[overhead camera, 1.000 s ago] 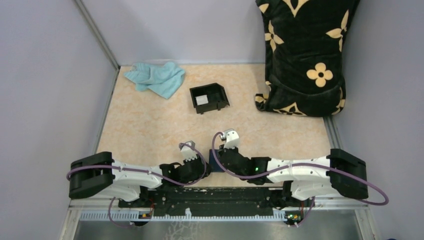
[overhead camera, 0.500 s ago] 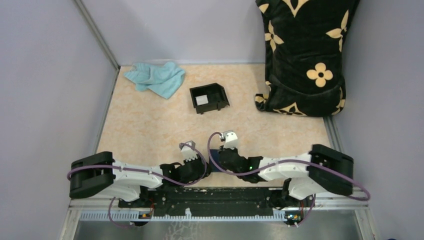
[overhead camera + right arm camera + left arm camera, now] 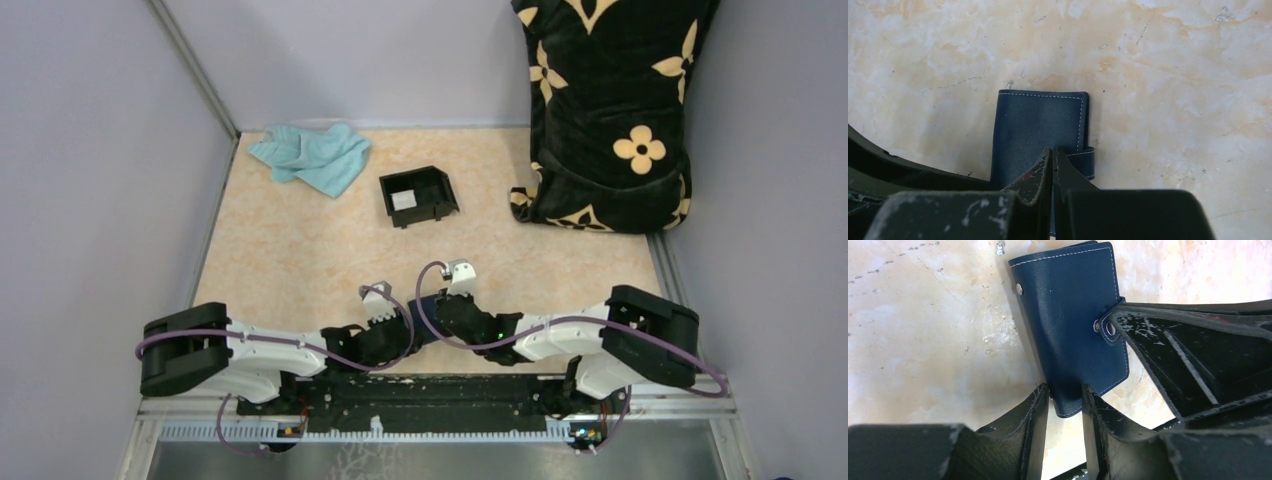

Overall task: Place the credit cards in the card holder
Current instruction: Close the card holder at the center of the board.

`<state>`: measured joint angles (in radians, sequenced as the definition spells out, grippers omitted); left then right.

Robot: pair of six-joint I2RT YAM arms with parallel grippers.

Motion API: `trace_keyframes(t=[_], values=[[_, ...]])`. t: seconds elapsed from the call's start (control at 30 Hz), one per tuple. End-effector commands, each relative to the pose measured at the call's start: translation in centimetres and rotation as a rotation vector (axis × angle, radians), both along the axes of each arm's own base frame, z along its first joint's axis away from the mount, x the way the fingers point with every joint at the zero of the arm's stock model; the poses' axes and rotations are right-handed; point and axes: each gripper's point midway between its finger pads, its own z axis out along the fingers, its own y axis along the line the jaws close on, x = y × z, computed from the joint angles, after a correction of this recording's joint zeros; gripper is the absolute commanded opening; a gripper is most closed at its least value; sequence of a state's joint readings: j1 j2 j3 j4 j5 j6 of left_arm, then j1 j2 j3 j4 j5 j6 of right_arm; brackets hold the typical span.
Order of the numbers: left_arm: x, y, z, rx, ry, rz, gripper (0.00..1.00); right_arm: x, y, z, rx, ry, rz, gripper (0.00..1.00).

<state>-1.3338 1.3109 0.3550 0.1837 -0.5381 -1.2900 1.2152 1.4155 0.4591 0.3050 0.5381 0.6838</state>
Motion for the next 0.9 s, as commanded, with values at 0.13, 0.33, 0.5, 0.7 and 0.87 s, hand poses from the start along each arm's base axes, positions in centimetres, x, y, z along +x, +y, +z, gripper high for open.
trace_keyframes(t=[0.13, 0.33, 0.5, 0.7, 0.87], values=[[-0.9, 3.2, -2.9, 0.146, 0.037, -0.006, 0.38, 0.8, 0.3, 5.3, 0.06, -0.097, 0.001, 0.0], [-0.8, 3.3, -2.7, 0.15, 0.028, -0.001, 0.38, 1.0, -0.2, 5.5, -0.013, -0.105, 0.013, 0.11], [-0.8, 3.2, -2.8, 0.146, 0.03, -0.002, 0.38, 0.3, 1.0, 4.5, -0.067, -0.07, 0.094, 0.27], [-0.8, 3.3, -2.7, 0.119, 0.025, 0.003, 0.36, 0.1, 1.6, 3.6, -0.123, -0.042, 0.131, 0.31], [-0.9, 3.9, -2.9, 0.077, 0.025, 0.018, 0.28, -0.2, 1.8, 3.1, -0.172, -0.03, 0.14, 0.32]])
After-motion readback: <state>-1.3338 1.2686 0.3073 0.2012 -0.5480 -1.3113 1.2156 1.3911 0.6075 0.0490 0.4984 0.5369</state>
